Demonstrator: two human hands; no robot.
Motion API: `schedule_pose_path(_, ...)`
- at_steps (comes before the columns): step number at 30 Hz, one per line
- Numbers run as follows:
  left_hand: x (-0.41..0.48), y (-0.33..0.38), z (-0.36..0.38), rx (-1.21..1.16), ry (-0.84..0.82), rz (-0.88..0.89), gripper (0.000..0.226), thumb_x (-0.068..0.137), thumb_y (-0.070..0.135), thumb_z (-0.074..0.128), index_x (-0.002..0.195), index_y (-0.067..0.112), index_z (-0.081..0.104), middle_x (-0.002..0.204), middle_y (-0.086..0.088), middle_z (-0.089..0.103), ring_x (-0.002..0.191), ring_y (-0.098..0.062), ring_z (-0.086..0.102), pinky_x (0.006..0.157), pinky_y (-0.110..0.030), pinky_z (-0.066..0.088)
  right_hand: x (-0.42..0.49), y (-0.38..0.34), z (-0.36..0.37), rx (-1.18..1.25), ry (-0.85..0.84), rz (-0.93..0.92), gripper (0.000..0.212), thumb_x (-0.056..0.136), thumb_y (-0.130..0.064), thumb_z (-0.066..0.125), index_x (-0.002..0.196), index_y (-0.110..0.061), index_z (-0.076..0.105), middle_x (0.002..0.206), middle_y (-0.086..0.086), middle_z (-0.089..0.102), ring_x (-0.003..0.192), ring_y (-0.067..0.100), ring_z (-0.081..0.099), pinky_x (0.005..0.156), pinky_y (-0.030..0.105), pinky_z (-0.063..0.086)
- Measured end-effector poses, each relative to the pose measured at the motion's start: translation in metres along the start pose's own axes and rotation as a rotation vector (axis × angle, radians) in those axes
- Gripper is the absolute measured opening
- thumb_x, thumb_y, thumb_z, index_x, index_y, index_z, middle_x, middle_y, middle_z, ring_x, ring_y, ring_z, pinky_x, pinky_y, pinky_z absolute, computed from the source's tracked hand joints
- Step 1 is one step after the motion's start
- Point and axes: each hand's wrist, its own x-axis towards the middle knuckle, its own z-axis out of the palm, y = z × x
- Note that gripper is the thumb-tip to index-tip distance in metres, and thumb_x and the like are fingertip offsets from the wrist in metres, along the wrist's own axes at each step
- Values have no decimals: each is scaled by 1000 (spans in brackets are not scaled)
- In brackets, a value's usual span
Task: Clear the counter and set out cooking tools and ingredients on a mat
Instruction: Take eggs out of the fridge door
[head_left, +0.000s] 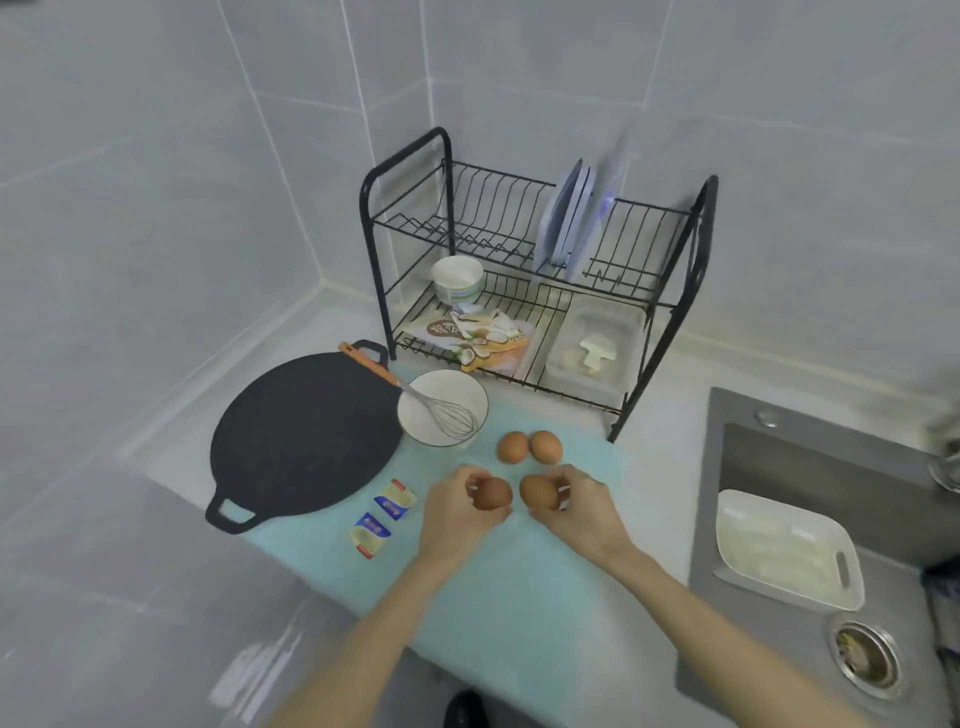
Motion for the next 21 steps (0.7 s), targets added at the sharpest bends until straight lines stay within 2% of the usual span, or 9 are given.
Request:
schedule_pose_path(3,16,-7,2,8,-45,-3,33,63,20,82,88,23,62,80,14,64,75,3,59,64,-7,42,10,3,11,-1,11,57,30,76,-20,72,102,-21,59,94,-7,63,85,13,60,76,23,47)
schedule_pose_path(5,32,-13,5,13,-84,-8,31,65,19,81,86,27,60,75,17,61,72,5,57,62,-5,40,22,4,19,-1,25,80,26,76,-20,72,98,-24,57,94,-7,63,85,12,59,76,22,46)
schedule_pose_path(8,39,-14,8,13,-108,-12,29,66,19,80,85,30,60,77,15,63,77,-3,61,62,-6,40,27,4,22,-19,32,94,26,77,-21,71,100,-23,59,94,-7,63,85,12,59,75,20,43)
schedule_pose_path(12,49,-23,11,-20,-147,-18,29,67,20,80,88,26,62,79,12,65,76,-2,61,62,-6,41,39,7,28,-50,49,134,31,76,-26,72,105,-20,61,93,-7,62,86,13,59,73,19,39)
schedule_pose_path(18,59,-28,17,-2,-170,-34,29,66,23,80,88,28,62,82,9,68,79,-5,63,62,-7,41,46,12,33,-60,40,169,31,75,-26,73,103,-21,61,95,-6,62,85,14,61,75,22,43)
schedule_pose_path(21,60,-29,18,4,-175,-37,28,66,26,79,87,29,61,82,9,68,79,-6,63,68,-16,46,48,13,34,-59,29,178,31,76,-23,72,105,-19,60,95,-6,61,87,15,60,77,23,44)
